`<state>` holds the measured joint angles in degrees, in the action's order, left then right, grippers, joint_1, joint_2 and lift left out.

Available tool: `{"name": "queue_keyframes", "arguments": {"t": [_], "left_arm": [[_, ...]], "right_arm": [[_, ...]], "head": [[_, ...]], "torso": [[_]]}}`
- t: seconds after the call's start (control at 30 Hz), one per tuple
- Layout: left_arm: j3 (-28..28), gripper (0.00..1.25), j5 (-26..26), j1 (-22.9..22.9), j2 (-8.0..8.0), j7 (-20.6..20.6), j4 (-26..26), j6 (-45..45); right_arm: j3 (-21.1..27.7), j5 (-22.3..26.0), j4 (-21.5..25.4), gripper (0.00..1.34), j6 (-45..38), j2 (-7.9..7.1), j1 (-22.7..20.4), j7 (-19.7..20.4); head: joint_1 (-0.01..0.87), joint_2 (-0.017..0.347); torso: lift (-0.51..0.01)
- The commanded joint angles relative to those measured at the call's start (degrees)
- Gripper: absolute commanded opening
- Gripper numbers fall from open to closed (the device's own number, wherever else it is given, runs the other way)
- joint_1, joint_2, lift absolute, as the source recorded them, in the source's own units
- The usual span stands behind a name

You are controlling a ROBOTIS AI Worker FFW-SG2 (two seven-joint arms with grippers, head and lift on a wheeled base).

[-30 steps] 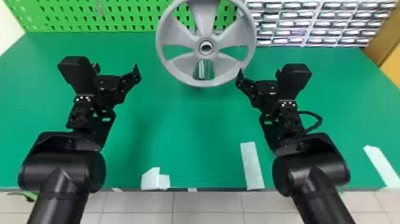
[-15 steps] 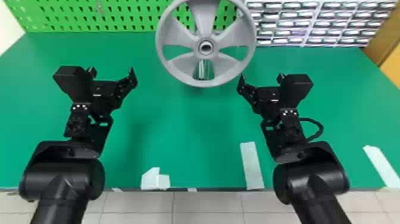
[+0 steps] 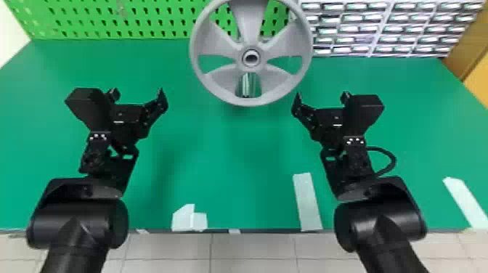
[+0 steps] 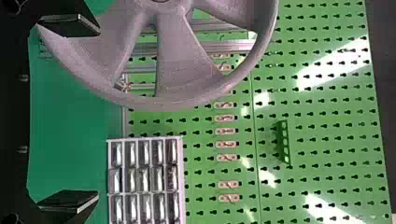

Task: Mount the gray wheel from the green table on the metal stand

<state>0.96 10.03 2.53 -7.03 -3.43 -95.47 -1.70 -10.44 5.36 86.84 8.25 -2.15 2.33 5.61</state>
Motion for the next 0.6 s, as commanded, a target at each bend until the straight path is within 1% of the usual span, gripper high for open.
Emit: {"name": "queue_keyframes", "arguments": {"t": [0.0, 0.17, 0.23, 0.57], "left_arm": [[-0.1, 1.1, 0.7, -0.3, 0.0, -0.6, 0.7, -0.5], [-0.4, 1.1, 0.3, -0.3, 0.0, -0.7, 1.2, -2.3], [-0.3, 1.1, -0.7, -0.3, 0.0, -0.8, 1.3, -3.1], [0.3, 1.1, -0.9, -0.2, 0.0, -1.5, 1.6, -3.3]], "right_arm": [[0.0, 0.0, 0.0, 1.26, 0.0, -0.13, 0.0, -0.1], [0.1, -0.1, 0.0, 1.26, 0.6, -0.4, -0.2, -0.1], [0.1, -0.2, -0.4, 1.26, 1.6, -0.49, -0.4, -0.1], [0.9, -0.2, -0.6, 1.26, 2.9, -0.49, -0.9, -0.9]], "head": [[0.868, 0.052], [0.868, 0.052], [0.868, 0.052], [0.868, 0.052]], "torso": [[-0.093], [-0.093], [-0.093], [-0.093]]}}
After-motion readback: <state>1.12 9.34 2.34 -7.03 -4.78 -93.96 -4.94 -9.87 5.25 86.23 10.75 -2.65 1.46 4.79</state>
